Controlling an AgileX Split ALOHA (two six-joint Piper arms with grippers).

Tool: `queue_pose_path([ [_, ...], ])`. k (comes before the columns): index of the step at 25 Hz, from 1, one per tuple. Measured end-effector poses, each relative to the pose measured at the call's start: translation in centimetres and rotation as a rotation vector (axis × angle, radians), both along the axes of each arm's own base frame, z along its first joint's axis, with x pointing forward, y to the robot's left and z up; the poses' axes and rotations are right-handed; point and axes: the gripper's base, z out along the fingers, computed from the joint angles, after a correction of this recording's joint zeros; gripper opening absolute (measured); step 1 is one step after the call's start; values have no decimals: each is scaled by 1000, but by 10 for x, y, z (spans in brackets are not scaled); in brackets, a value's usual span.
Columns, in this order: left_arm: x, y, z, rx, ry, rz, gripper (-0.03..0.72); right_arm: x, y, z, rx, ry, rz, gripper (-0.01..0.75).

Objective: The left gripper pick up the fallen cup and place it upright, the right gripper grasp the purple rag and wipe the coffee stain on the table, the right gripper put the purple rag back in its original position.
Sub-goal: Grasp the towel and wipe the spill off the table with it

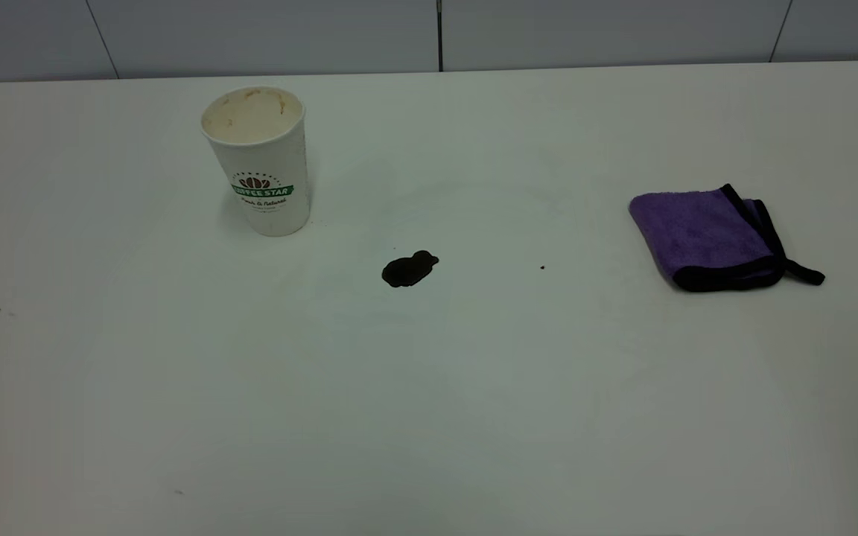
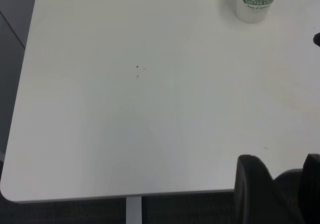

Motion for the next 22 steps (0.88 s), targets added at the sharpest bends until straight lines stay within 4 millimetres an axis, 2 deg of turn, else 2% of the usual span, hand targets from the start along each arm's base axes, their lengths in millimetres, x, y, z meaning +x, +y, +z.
queue_pose_path([
  [6,0,0,0,-1,0,1,254,0,0,0,30,-2,-18,255],
  [8,0,0,0,-1,0,1,254,1,-2,1,27,7,-37,307],
  [11,0,0,0,-1,0,1,254,10,-4,11,12,33,-53,448],
  [14,0,0,0,-2,0,1,254,29,-10,26,-29,106,-76,629],
  [16,0,0,0,-2,0,1,254,49,-14,36,-54,183,-88,704],
  [19,0,0,0,-2,0,1,254,83,-17,44,-67,294,-88,727],
  [22,0,0,0,-2,0,1,254,119,-20,42,-78,364,-79,729],
])
